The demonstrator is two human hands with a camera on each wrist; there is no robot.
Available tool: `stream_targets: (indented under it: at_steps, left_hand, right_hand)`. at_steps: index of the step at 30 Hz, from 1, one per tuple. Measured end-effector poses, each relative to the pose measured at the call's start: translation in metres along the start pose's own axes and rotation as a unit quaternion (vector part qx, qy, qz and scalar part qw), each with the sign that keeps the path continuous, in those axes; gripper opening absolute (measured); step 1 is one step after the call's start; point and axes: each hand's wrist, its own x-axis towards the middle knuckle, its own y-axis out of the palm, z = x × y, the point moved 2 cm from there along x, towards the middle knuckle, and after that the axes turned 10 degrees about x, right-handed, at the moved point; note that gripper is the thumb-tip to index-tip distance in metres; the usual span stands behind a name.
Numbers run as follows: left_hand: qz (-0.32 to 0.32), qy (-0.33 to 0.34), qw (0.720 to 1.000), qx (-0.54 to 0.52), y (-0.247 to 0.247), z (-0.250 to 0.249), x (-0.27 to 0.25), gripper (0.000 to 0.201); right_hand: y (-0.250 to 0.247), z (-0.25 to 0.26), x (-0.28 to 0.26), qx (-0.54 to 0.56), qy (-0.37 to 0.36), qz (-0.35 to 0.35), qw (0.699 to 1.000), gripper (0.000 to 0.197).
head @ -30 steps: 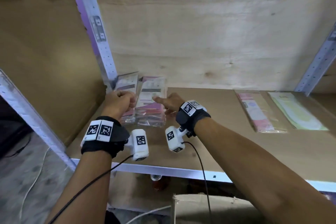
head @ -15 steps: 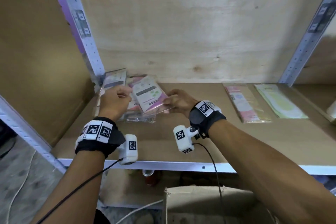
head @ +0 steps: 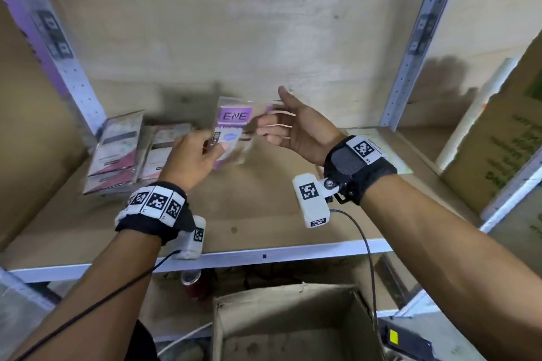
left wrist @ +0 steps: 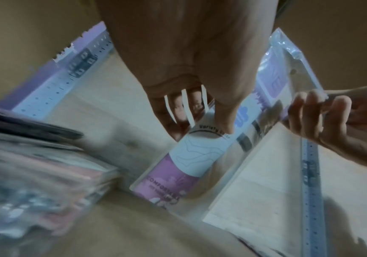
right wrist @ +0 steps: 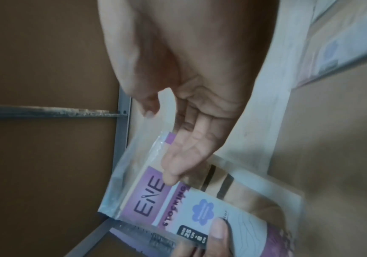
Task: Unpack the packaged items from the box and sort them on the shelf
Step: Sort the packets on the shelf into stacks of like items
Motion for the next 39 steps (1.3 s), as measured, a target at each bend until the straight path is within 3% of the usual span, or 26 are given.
stream_targets:
  at_steps: [3, 5, 7, 9, 13, 17, 20, 22, 24, 26, 30, 35, 39]
  left_hand:
    - [-0.008, 0.014, 0.997, -0.075, 0.012, -0.021, 0.003, 0.022]
    - [0.047, 0.029, 0.991, -0.121, 0.025, -0.034, 0.004, 0.020]
    - [0.126, 0.028, 0.974, -0.185, 0.042, -0.044, 0.003, 0.014]
    - [0.164, 0.015, 0.957, -0.237, 0.057, -0.053, 0.001, 0.013]
    - [0.158, -0.049, 0.939, -0.301, 0.080, -0.059, 0.003, 0.012]
    - [0.216, -0.068, 0.927, -0.300, 0.098, -0.061, -0.001, 0.020]
    - [0.188, -0.081, 0.930, -0.304, 0.100, -0.057, 0.005, 0.027]
    - [0.139, -0.112, 0.928, -0.328, 0.097, -0.049, 0.012, 0.040]
    - [0.071, -0.150, 0.926, -0.340, 0.092, -0.038, 0.017, 0.047]
    - [0.026, -0.163, 0.929, -0.331, 0.086, -0.026, 0.020, 0.045]
    - [0.073, -0.095, 0.974, -0.193, 0.089, -0.017, 0.018, 0.023]
    - [0.013, -0.033, 0.999, 0.009, 0.088, -0.028, 0.020, 0.058]
    - [0.041, 0.025, 0.998, 0.046, 0.090, -0.038, 0.023, 0.050]
  right_hand:
    - [-0.021, 0.010, -0.007, 0.018, 0.001, -0.003, 1.000, 0.056]
    - [-0.035, 0.006, -0.014, -0.008, -0.001, -0.042, 0.999, 0.044]
    - [-0.053, -0.003, -0.021, -0.091, -0.007, -0.086, 0.992, 0.022]
    - [-0.071, -0.014, -0.030, -0.186, -0.002, -0.112, 0.976, 0.009]
    - [-0.094, -0.030, -0.045, -0.248, 0.031, -0.133, 0.959, 0.016]
    - [-0.111, -0.039, -0.047, -0.195, 0.045, -0.113, 0.973, 0.021]
    - [-0.119, -0.042, -0.047, -0.166, 0.050, -0.095, 0.980, 0.019]
    - [-0.121, -0.044, -0.046, -0.152, 0.052, -0.070, 0.985, 0.010]
    - [-0.123, -0.045, -0.047, -0.204, 0.060, -0.044, 0.976, 0.007]
    - [-0.124, -0.046, -0.045, -0.298, 0.080, -0.003, 0.951, 0.021]
    - [-0.121, -0.043, -0.042, -0.367, 0.078, 0.051, 0.925, 0.025]
    - [-0.125, -0.038, -0.033, -0.370, 0.043, 0.041, 0.927, 0.022]
    - [-0.128, -0.037, -0.031, -0.392, 0.032, 0.026, 0.919, 0.022]
